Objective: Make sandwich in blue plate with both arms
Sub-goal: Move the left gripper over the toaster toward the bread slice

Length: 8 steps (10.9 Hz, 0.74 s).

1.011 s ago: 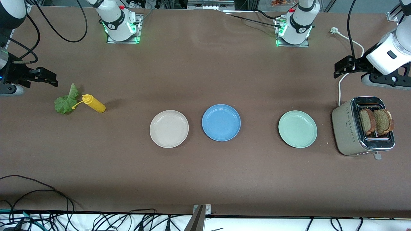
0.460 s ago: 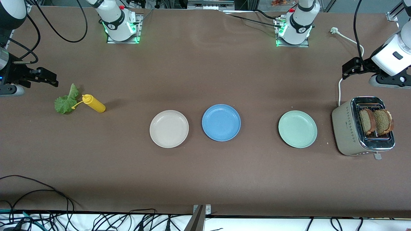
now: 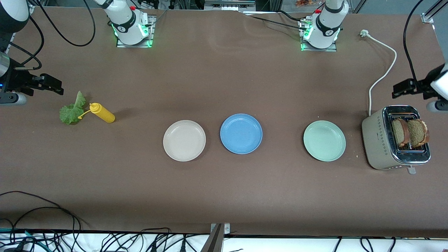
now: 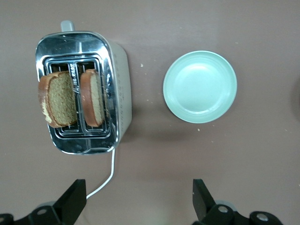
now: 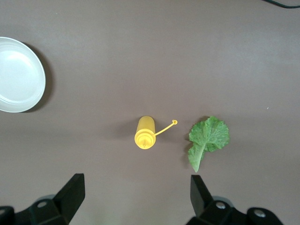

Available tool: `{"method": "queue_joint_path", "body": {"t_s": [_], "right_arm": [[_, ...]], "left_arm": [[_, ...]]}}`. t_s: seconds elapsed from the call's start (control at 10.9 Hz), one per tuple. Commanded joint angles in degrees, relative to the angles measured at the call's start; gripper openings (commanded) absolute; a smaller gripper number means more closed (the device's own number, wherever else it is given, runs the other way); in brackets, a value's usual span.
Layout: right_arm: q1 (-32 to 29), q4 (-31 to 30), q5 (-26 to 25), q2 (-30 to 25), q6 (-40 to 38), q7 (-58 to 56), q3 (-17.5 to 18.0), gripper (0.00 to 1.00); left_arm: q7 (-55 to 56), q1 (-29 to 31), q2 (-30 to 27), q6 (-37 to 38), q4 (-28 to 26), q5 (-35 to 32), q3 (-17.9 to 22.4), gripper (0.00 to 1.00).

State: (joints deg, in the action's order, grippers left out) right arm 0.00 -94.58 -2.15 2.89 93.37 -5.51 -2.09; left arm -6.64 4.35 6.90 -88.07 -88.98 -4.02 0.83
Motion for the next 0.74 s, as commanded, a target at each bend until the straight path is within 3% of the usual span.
{"method": "queue_joint_path", "body": {"t_s": [0.0, 0.18, 0.46, 0.64], "right_arm": [[-0.09, -0.25, -0.75, -0.34, -0.2, 0.06, 0.07, 1.0], [-0.09, -0.25, -0.75, -0.34, -0.2, 0.06, 0.07, 1.0], [-0.09, -0.25, -0.75, -0.34, -0.2, -0.03, 0.07, 1.0], [-0.09, -0.25, -0.75, -0.34, -0.2, -0.03, 0.07, 1.0]], "left_arm": [[-1.36, 2.85, 8.98, -1.82, 6.97, -1.26, -0.22, 1.0], [-1.45, 5.48, 11.63, -7.27, 6.72, -1.43, -0.22, 1.0], [-1.36, 5.32, 15.85, -10.01, 6.37, -7.29, -0.39, 1.0], [-1.19, 5.49, 16.74, -10.1, 6.02, -7.59, -0.39, 1.0]]}}
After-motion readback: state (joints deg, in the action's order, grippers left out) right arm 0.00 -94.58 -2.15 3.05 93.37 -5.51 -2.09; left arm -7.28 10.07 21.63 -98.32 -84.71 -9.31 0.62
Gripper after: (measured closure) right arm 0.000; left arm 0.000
